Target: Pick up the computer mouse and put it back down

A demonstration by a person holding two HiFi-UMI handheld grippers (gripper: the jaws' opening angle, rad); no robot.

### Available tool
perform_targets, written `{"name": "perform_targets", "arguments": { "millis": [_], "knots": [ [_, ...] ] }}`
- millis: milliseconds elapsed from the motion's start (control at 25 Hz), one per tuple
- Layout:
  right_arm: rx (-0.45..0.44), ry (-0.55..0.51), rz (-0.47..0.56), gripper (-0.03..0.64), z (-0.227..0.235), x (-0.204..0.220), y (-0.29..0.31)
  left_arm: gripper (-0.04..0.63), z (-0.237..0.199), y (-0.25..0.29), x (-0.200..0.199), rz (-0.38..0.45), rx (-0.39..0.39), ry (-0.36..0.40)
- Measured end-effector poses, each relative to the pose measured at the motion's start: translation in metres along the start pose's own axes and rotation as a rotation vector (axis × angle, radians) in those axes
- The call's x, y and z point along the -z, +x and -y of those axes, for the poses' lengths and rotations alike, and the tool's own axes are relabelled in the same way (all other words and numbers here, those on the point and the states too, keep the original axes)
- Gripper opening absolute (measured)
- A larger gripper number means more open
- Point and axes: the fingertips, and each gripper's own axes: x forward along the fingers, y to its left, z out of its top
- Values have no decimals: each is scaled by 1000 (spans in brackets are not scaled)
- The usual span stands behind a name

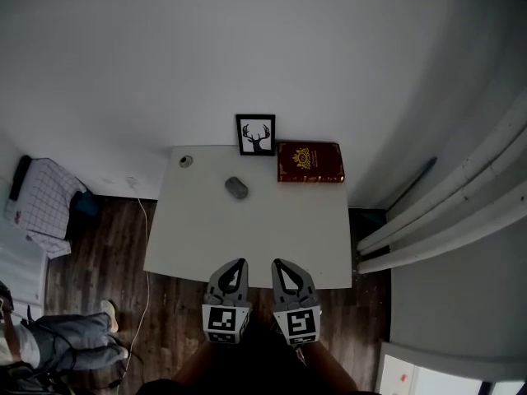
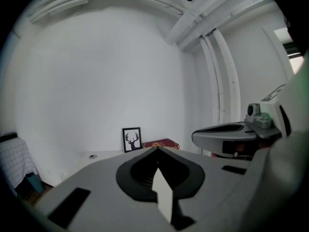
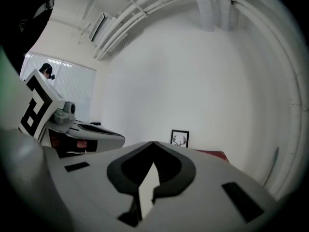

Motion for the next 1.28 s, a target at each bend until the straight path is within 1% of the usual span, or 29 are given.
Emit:
{"name": "perform_targets", "arguments": {
  "millis": [80, 280, 480, 560, 880, 1280],
  "knots": [
    [12, 13, 5, 20, -4, -7, -2, 2, -3, -7, -4, 16, 7, -4],
    [59, 13, 27, 20, -13, -24, -8, 2, -7, -22, -13, 61, 70, 14],
    [84, -42, 46, 20, -27, -32, -13, 2, -21, -37, -18, 99, 67, -13],
    [90, -51, 42, 20, -33, -37, -16, 2, -21, -42, -20, 112, 76, -11],
    [91, -86, 41, 20, -48, -51, -24, 2, -16, -56, -30, 134, 101, -13],
    [69, -130, 43, 20, -56, -53, -24, 2, -19, -61, -25, 135, 91, -41]
  ]
}}
